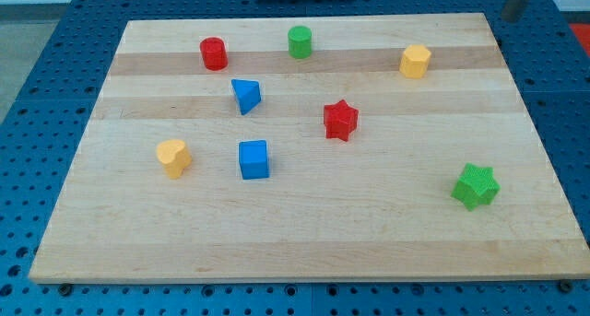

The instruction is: Point at the green circle

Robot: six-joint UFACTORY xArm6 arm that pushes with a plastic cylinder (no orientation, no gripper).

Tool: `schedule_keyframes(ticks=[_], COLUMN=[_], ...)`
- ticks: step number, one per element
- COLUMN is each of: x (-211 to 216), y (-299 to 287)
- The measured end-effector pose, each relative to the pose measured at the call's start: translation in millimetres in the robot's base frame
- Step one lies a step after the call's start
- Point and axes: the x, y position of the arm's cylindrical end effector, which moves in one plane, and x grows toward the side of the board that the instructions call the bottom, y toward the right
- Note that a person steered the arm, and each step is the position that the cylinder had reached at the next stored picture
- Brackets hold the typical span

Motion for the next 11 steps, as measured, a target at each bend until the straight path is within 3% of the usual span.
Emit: schedule_keyframes(ticks=[2, 3, 5, 6, 7, 9, 11], x=[-7, -7, -7, 1, 5, 64, 86], y=[-28, -82, -126, -207, -227, -273, -299])
